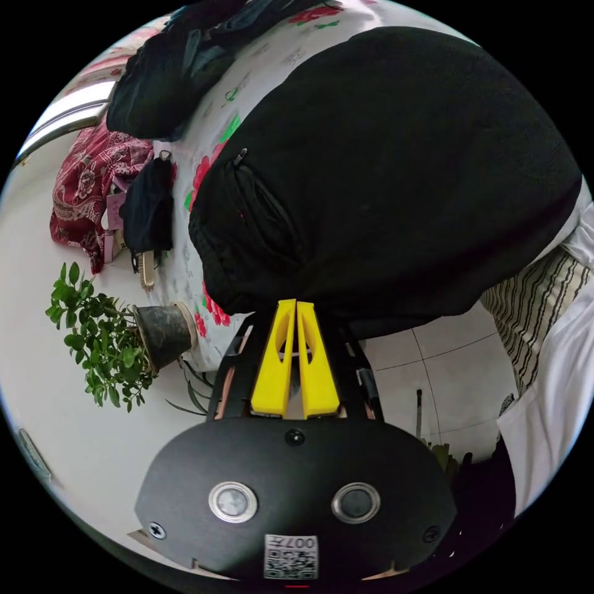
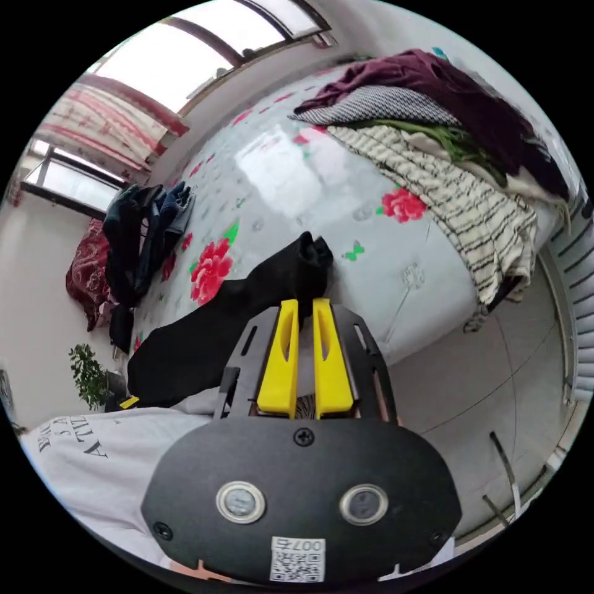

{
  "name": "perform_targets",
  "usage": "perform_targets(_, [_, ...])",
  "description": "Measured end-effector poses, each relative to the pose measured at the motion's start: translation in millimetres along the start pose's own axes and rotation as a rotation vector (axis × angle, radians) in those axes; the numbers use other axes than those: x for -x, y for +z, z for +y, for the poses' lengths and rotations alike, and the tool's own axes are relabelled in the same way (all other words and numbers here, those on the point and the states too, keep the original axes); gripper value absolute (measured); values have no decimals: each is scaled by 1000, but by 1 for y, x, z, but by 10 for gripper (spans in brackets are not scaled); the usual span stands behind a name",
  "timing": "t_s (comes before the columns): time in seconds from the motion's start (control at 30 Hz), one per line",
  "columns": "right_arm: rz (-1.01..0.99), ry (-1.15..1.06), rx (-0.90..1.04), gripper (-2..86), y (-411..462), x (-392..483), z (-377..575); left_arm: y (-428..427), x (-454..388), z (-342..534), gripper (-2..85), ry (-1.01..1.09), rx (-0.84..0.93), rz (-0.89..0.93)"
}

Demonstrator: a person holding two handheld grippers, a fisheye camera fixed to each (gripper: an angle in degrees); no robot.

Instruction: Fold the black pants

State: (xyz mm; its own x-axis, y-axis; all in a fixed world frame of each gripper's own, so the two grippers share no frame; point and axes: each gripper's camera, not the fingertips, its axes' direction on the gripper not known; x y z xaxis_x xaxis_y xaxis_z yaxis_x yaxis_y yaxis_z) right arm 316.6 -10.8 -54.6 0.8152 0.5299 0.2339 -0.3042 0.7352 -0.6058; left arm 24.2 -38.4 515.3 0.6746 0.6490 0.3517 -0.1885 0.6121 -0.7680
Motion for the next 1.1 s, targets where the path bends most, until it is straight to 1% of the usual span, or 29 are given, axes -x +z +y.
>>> perform_targets(0.03, [79,-174,-50,47,-26,30,-12,-4,-2,1,-10,-21,-27,24])
perform_targets(0.07, [154,-253,-66,47,-34,43,-14,-6,-5,2,-10,-31,-46,43])
perform_targets(0.1, [308,-352,-57,46,-34,58,-14,-10,-15,3,-10,-37,-82,53])
perform_targets(0.13, [356,-339,-31,46,-24,49,-15,-15,-29,2,-10,-23,-108,18])
perform_targets(0.17, [339,-304,-10,47,-15,39,-16,-18,-37,0,-10,-14,-112,-13])
perform_targets(0.23, [195,-35,174,49,32,-23,-14,-22,-61,-8,-10,27,-83,-118])
perform_targets(0.27, [175,30,204,49,40,-35,-11,-23,-64,-9,-10,37,-75,-134])
perform_targets(0.3, [145,107,192,51,46,-49,-2,-24,-65,-10,-10,45,-68,-144])
perform_targets(0.33, [137,133,120,54,40,-53,5,-25,-61,-10,-10,38,-67,-126])
perform_targets(0.4, [134,135,39,57,32,-51,11,-28,-53,-10,-10,20,-68,-89])
perform_targets(0.43, [129,125,31,57,31,-49,11,-30,-49,-10,-10,12,-66,-75])
perform_targets(0.67, [172,75,128,30,58,-38,1,-40,-48,-16,-10,31,-30,-109])
perform_targets(0.77, [147,-27,52,17,39,-16,3,-52,-36,-8,-9,10,-47,-99])
perform_targets(0.83, [95,-121,-33,12,8,4,7,-69,-26,2,-9,-10,-85,-102])
perform_targets(0.9, [100,-172,-63,9,-5,13,10,-77,-22,10,-9,-27,-110,-104])
perform_targets(0.97, [138,-169,-47,8,1,12,12,-73,-29,14,-9,-6,-95,-105])
perform_targets(1.0, [173,-137,8,7,19,2,14,-63,-39,15,-10,28,-74,-103])
perform_targets(1.03, [210,-98,107,6,46,-11,15,-49,-51,15,-10,68,-42,-85])
perform_targets(1.1, [210,1,256,5,80,-31,15,-39,-65,15,-9,125,-1,-121])
